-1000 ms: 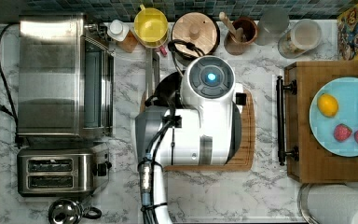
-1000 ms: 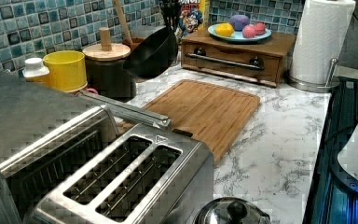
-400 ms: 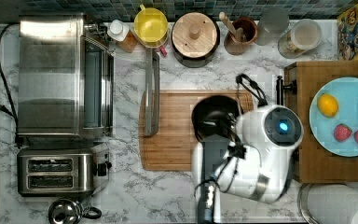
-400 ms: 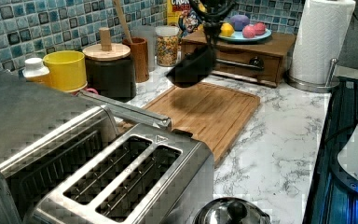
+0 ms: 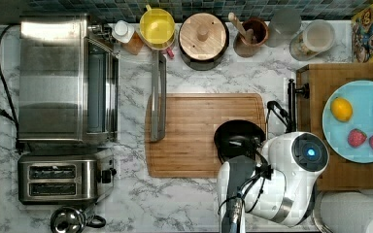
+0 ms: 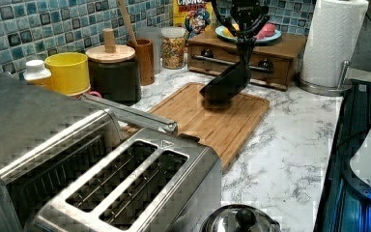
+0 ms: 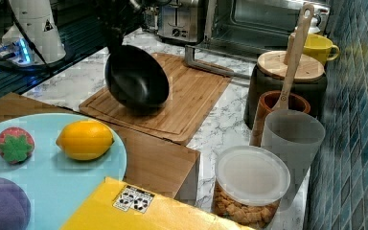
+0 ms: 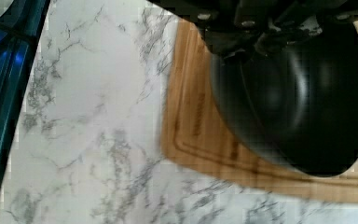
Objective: Put the bowl on the board.
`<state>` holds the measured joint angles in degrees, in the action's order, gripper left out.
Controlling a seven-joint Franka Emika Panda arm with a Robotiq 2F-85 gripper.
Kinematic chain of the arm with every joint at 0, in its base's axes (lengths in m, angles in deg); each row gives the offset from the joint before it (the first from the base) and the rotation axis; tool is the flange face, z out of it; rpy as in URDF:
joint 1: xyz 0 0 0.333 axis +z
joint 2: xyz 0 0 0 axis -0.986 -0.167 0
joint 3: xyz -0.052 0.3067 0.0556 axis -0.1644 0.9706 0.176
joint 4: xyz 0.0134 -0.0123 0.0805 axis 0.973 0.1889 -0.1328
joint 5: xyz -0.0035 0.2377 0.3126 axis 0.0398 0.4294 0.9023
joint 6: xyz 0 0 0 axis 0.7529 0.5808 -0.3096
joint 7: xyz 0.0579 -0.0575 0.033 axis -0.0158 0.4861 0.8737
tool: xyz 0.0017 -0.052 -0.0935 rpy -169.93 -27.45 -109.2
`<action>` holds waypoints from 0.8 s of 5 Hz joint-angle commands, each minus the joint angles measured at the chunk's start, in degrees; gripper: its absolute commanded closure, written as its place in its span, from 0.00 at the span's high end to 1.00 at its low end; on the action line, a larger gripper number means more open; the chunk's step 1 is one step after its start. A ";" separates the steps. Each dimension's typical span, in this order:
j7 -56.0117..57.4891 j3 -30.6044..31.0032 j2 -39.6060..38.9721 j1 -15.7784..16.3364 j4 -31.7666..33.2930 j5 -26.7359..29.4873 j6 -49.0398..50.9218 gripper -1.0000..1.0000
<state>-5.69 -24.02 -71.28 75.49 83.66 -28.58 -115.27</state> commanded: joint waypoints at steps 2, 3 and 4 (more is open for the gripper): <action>-3.90 4.07 -2.31 1.62 -1.97 -3.80 -6.62 0.00; -1.25 4.07 -6.61 2.15 -5.29 -2.66 -3.98 0.00; -2.04 5.38 -8.96 1.32 -6.00 -3.68 -4.39 0.00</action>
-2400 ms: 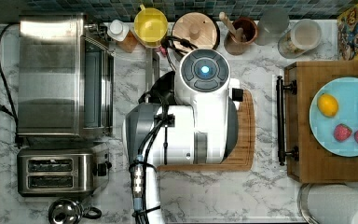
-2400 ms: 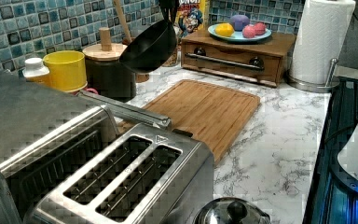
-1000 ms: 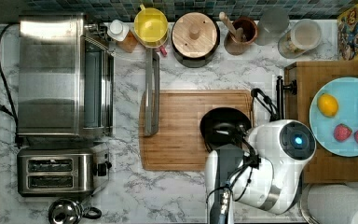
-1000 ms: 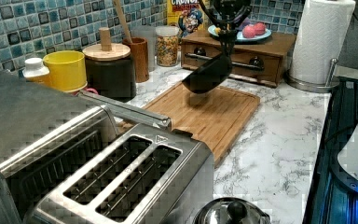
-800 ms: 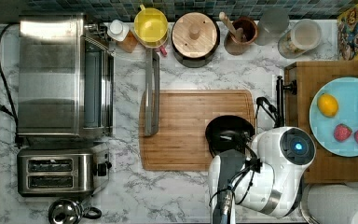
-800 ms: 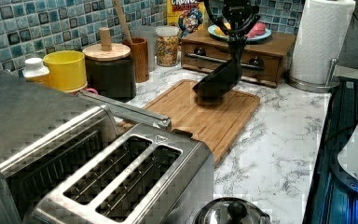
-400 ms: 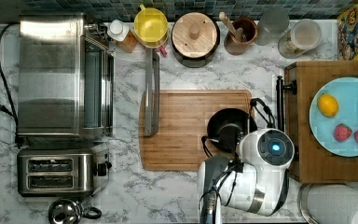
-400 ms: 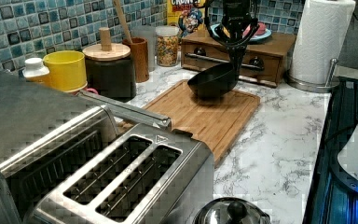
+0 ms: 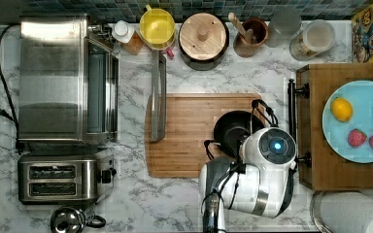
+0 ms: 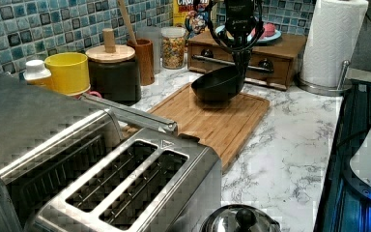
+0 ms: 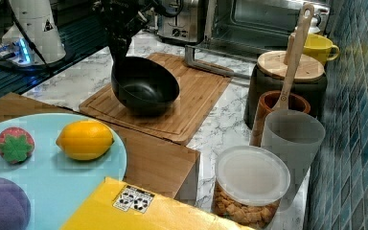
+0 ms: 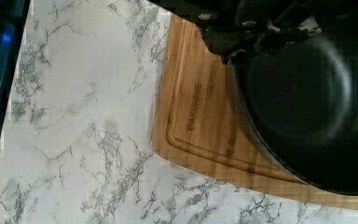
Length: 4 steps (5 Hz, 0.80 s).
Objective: Put the bowl on the board.
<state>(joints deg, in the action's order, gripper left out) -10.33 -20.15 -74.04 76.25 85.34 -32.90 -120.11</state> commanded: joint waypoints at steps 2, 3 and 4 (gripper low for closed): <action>3.08 1.61 -6.83 0.42 -7.94 1.50 -1.00 0.50; 3.18 1.50 -5.76 0.70 -7.44 1.86 -1.35 0.50; 2.98 1.74 -5.39 0.53 -7.42 1.80 -0.87 0.50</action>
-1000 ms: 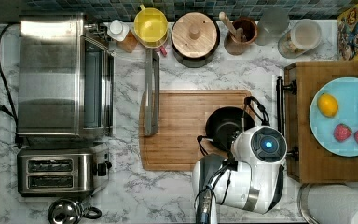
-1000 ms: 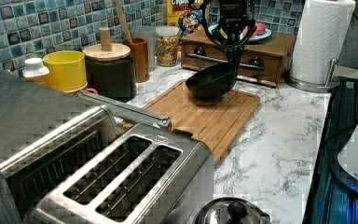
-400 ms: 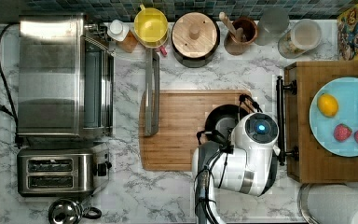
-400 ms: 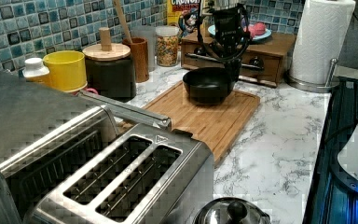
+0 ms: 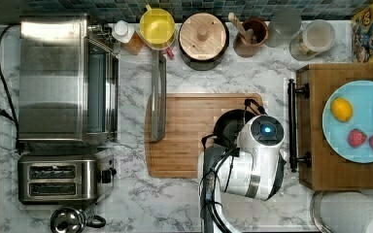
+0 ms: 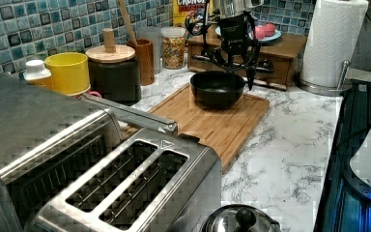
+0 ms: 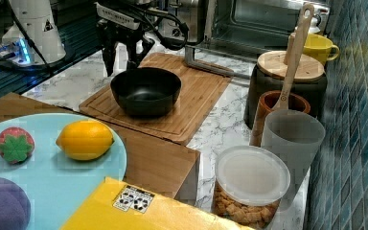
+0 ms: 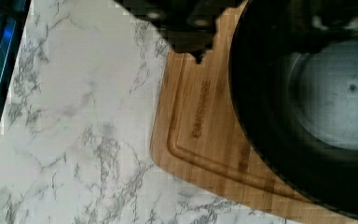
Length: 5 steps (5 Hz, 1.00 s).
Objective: Put the bowl on the board.
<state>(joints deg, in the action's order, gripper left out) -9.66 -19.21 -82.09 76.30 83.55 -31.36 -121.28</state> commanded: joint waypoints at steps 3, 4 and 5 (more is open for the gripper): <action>4.47 -1.75 2.16 1.92 -5.95 1.88 1.40 0.50; 4.47 -0.15 2.16 0.32 -5.95 1.88 1.40 0.50; 4.48 0.16 2.16 0.01 -5.97 1.88 1.40 0.50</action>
